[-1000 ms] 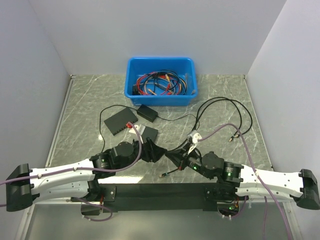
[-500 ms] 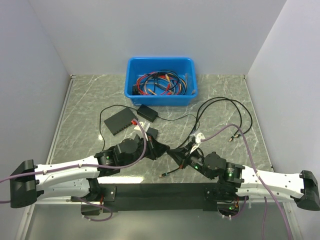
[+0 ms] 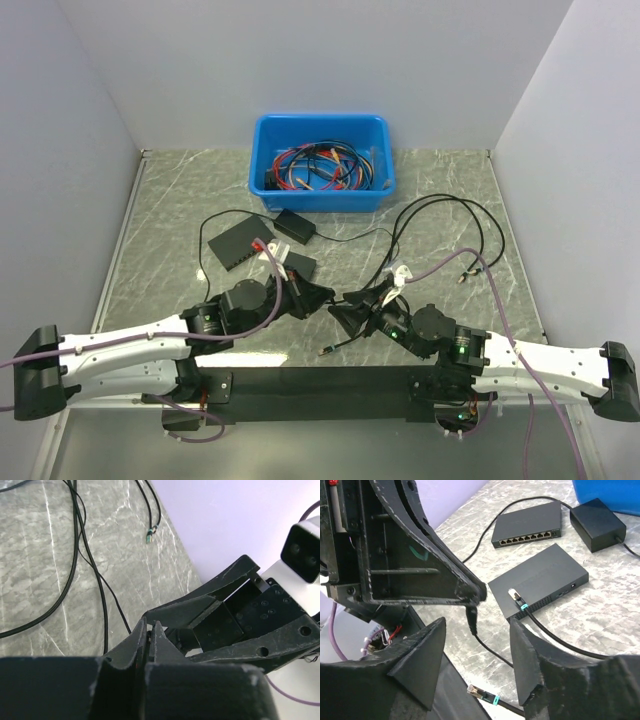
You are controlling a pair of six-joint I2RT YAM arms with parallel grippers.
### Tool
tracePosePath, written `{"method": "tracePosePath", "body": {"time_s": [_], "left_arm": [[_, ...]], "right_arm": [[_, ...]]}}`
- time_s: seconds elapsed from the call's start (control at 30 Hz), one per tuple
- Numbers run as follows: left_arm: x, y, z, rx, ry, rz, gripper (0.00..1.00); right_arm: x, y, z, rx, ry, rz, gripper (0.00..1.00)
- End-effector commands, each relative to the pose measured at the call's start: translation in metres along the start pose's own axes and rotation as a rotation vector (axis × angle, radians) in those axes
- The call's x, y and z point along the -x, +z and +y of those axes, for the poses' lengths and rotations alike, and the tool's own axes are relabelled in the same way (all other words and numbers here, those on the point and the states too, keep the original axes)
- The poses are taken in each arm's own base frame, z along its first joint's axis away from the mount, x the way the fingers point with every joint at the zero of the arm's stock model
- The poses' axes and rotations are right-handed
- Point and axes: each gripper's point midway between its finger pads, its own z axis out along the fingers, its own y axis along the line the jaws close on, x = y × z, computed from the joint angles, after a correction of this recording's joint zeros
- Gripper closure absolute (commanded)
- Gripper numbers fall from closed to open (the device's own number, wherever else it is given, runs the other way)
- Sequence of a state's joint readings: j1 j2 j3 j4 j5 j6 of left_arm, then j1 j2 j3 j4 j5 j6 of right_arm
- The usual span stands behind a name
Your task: Insert the plug into the switch port
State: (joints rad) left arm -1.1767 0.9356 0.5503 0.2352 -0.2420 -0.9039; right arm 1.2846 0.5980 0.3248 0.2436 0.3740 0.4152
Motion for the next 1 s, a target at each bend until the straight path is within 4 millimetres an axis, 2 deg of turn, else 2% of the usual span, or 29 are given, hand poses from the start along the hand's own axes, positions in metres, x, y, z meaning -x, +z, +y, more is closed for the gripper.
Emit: {"method": "tracePosePath", "body": {"time_s": [0.0, 0.07, 0.33, 0.97], "left_arm": [[0.007, -0.006, 0.002, 0.008, -0.035, -0.043, 0.99], [0.008, -0.007, 0.003, 0.008, -0.047, -0.051, 0.99], [0.01, -0.01, 0.004, 0.003, -0.063, -0.066, 0.99], [0.008, -0.014, 0.011, 0.008, -0.077, -0.078, 0.99]], "right_arm": [[0.016, 0.002, 0.006, 0.012, 0.029, -0.056, 0.39], [0.014, 0.002, 0.006, 0.014, 0.031, -0.052, 0.39], [0.01, 0.007, 0.007, 0.016, 0.027, -0.041, 0.57], [0.008, 0.019, 0.014, 0.024, 0.02, -0.033, 0.67]]}}
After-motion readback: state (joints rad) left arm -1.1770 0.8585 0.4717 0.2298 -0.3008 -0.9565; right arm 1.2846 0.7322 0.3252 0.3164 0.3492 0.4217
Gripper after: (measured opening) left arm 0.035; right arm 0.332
